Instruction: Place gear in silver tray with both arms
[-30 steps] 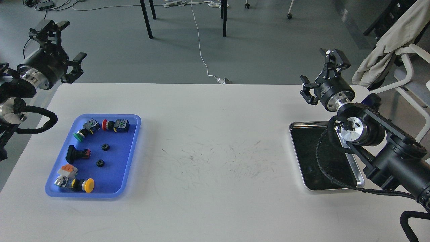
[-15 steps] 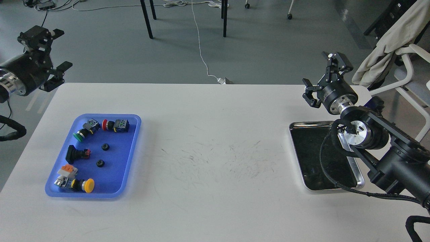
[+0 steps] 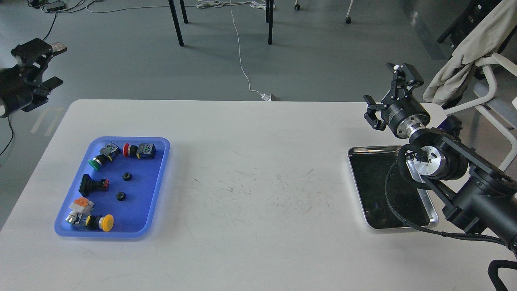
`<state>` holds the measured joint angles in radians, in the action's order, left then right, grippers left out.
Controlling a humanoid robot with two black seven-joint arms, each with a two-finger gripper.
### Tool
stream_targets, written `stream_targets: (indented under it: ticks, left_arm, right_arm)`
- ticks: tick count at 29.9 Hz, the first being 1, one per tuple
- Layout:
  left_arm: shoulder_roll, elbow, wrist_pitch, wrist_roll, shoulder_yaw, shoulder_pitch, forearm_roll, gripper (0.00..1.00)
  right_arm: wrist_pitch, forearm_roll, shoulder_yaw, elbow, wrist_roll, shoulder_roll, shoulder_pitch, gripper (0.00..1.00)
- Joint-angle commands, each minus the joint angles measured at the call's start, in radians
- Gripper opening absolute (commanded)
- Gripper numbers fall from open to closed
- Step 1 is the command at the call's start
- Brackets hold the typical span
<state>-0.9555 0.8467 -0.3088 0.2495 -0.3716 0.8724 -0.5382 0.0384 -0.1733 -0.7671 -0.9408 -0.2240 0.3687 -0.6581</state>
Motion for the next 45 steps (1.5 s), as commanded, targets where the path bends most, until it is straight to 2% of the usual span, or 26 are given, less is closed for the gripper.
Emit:
stream_targets:
  ticks: [1, 5, 10, 13, 18, 21, 25, 28, 32, 34, 37, 38, 41, 45]
  left_arm:
    - [-0.002, 0.005, 0.028, -0.001, 0.0, 0.005, -0.005, 0.99]
    - [-0.006, 0.015, 0.014, 0.016, 0.0, 0.004, -0.006, 0.99]
    - [-0.063, 0.067, -0.029, 0.129, 0.01, 0.004, -0.11, 0.99]
    - [-0.08, 0.091, -0.053, 0.157, 0.008, 0.026, -0.233, 0.99]
    - [-0.105, 0.126, -0.081, 0.157, 0.01, 0.03, -0.402, 0.99]
    - [-0.123, 0.199, -0.082, 0.163, 0.008, 0.049, -0.553, 0.99]
    - [-0.152, 0.244, -0.087, 0.174, 0.01, 0.096, -0.603, 0.98]
    - [-0.154, 0.244, -0.084, 0.169, 0.008, 0.106, -0.608, 0.99]
    - [-0.152, 0.219, -0.082, 0.134, 0.016, 0.122, -0.623, 0.98]
    - [-0.152, 0.229, -0.092, 0.151, 0.017, 0.126, -0.632, 0.99]
    - [-0.157, 0.236, -0.085, 0.226, 0.019, 0.12, -0.652, 0.99]
    - [-0.166, 0.236, -0.082, 0.239, 0.019, 0.128, -0.666, 0.99]
    - [-0.17, 0.244, -0.082, 0.239, 0.019, 0.126, -0.753, 0.99]
    - [-0.215, 0.313, -0.053, 0.239, 0.017, 0.123, -1.014, 0.99]
  right_arm:
    - [0.0, 0.0, 0.002, -0.001, 0.0, 0.001, 0.0, 0.99]
    - [0.0, -0.002, 0.002, -0.001, 0.0, 0.001, 0.0, 0.99]
    - [0.0, 0.0, 0.0, -0.001, 0.0, 0.003, 0.0, 0.99]
    - [0.0, -0.005, 0.002, -0.003, 0.0, 0.004, 0.002, 0.99]
    - [0.0, -0.021, 0.003, -0.003, 0.0, 0.01, 0.005, 0.99]
    - [0.0, -0.025, 0.003, -0.003, 0.0, 0.01, 0.005, 0.99]
    - [0.0, -0.026, 0.003, -0.003, 0.002, 0.019, 0.006, 0.99]
    - [0.0, -0.026, 0.003, -0.006, 0.002, 0.029, 0.006, 0.99]
    - [0.0, -0.026, 0.003, -0.01, 0.0, 0.036, 0.011, 0.99]
    - [0.0, -0.026, 0.003, -0.016, 0.0, 0.038, 0.015, 0.99]
    - [0.0, -0.026, 0.003, -0.023, 0.0, 0.038, 0.015, 0.99]
    - [0.0, -0.026, 0.003, -0.023, 0.002, 0.039, 0.015, 0.99]
    - [0.0, -0.026, 0.003, -0.024, 0.002, 0.048, 0.015, 0.99]
    - [0.0, -0.026, 0.003, -0.026, 0.002, 0.053, 0.015, 0.99]
